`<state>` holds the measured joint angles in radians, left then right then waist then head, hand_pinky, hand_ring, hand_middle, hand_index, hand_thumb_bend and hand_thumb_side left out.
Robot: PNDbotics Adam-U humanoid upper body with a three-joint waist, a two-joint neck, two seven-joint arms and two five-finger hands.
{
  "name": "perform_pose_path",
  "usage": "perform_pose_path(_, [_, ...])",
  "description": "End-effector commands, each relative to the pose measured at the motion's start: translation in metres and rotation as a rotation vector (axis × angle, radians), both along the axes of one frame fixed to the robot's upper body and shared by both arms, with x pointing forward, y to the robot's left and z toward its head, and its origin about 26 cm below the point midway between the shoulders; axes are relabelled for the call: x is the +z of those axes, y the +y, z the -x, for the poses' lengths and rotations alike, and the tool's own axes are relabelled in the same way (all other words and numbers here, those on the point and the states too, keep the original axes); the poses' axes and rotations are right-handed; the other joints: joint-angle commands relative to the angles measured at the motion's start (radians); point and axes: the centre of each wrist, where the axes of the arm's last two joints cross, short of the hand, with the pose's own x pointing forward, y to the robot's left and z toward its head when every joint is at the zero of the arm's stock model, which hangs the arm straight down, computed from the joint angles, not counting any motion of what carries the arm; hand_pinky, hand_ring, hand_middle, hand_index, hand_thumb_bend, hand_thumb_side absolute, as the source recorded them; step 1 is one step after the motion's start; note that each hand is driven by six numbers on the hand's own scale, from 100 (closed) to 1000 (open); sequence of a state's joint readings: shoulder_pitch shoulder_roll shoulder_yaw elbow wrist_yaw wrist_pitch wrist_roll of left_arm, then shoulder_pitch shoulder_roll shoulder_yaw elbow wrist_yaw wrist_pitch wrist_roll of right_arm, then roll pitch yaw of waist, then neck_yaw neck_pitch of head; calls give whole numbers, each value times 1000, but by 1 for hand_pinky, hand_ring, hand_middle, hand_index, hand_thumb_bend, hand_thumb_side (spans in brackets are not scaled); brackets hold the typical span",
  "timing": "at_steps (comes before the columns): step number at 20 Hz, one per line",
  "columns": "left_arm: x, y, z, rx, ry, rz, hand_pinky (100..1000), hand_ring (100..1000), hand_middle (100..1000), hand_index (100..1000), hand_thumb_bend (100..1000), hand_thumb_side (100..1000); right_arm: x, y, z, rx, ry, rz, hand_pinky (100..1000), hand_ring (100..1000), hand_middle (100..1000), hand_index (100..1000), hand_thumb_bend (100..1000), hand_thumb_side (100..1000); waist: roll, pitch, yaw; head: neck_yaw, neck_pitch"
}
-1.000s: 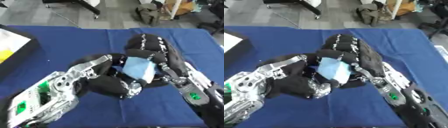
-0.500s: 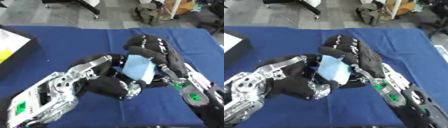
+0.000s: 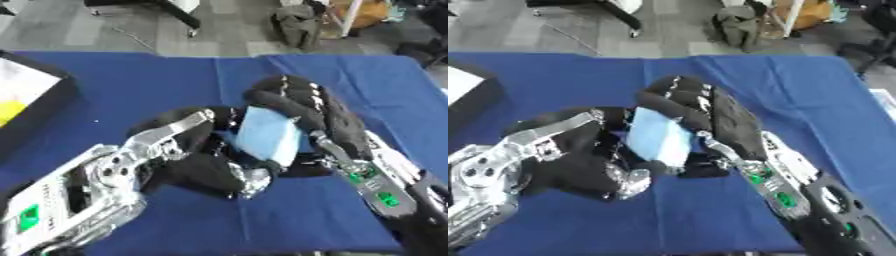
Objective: Pick up the objects with one hand, pass them to the other hand, and then place them into the box on the other side of the table.
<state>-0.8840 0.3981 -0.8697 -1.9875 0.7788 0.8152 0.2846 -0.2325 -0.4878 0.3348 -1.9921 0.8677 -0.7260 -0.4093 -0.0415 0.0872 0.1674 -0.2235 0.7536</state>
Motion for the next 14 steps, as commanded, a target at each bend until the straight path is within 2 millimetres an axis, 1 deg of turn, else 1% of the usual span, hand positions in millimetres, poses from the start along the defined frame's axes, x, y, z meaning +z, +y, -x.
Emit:
perform_pose_path(1, [9, 7, -3, 62, -50, -16, 531, 508, 372, 374, 100, 100, 3, -1, 1, -3, 0, 20, 759, 799, 984, 1000, 205, 100, 3, -10, -1, 6, -11])
perform_pose_path(2, [9, 8, -3, 63, -51, -16, 531, 508, 372, 374, 100, 100, 3, -1, 1, -5, 5, 22, 762, 803, 987, 1000, 203, 100, 3, -10, -1, 6, -11])
perform_pose_path(5, [9, 9, -4, 67, -51, -17, 530, 508, 372, 374, 100, 100, 3, -2, 1, -12, 15, 24, 810, 863, 1000, 1000, 173, 100, 3, -10, -1, 6, -11])
perform_pose_path(7, [8, 9, -4, 68, -51, -17, 530, 508, 372, 374, 100, 100, 3, -2, 0, -18, 19, 24, 818, 874, 1000, 1000, 165, 100, 3, -10, -2, 6, -12])
perform_pose_path(14, [7, 12, -5, 78, -53, -18, 529, 508, 372, 375, 100, 100, 4, -4, 0, -48, 16, -8, 829, 900, 1000, 998, 222, 100, 3, -10, -4, 8, -13])
